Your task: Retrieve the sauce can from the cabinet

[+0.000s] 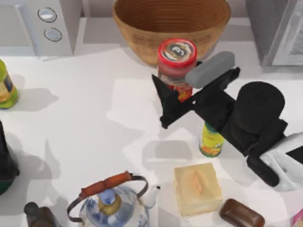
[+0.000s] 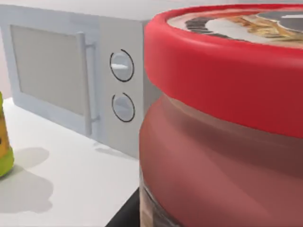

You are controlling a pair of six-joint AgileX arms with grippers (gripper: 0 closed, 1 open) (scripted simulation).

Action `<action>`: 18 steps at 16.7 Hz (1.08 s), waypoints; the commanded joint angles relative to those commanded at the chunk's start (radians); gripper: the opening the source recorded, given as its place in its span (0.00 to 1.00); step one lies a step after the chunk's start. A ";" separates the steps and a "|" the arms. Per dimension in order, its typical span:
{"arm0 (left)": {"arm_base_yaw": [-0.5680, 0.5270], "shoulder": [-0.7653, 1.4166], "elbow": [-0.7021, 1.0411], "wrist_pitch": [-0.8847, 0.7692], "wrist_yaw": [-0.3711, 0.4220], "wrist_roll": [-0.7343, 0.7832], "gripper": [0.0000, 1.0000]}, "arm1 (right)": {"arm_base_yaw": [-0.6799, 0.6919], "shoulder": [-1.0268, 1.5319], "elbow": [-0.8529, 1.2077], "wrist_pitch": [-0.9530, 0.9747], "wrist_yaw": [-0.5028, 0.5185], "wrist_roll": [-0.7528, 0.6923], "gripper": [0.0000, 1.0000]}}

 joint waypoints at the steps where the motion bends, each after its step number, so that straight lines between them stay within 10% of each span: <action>1: 0.000 0.000 0.000 0.000 0.000 0.000 1.00 | 0.021 0.071 0.025 0.045 -0.001 0.000 0.00; 18: 0.000 0.000 0.000 0.000 0.000 0.000 1.00 | 0.103 0.340 0.225 0.149 0.020 0.011 0.00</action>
